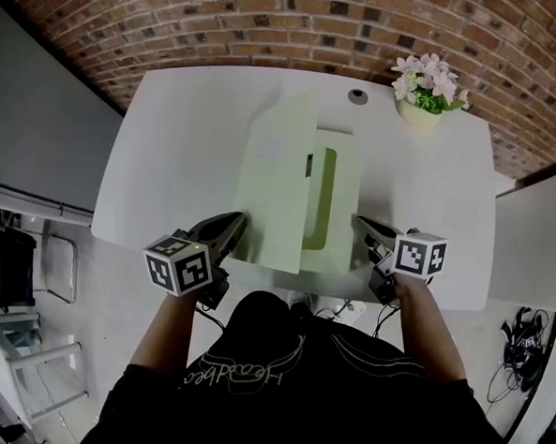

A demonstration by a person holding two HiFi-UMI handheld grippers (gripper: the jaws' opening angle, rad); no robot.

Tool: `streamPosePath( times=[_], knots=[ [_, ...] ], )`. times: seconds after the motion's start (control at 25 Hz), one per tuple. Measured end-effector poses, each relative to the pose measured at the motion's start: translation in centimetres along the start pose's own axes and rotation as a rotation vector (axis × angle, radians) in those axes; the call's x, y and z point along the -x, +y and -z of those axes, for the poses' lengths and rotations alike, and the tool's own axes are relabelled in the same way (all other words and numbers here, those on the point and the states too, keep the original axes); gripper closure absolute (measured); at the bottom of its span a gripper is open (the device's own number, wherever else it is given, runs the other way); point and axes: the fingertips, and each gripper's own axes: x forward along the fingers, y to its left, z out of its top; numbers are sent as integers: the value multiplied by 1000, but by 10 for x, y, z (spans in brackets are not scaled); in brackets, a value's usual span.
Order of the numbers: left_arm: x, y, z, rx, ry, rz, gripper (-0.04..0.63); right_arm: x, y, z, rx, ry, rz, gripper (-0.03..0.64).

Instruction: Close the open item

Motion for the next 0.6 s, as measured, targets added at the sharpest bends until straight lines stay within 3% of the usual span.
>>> streamPosePath(
  times=[0.32, 0.6],
  knots=[
    [-5, 1, 1, -10, 16, -6, 593, -3, 1, 2, 31, 26, 23, 611],
    [-12, -1, 4, -43, 54, -15, 593, -8, 7, 4, 0, 21, -28, 611]
  ],
)
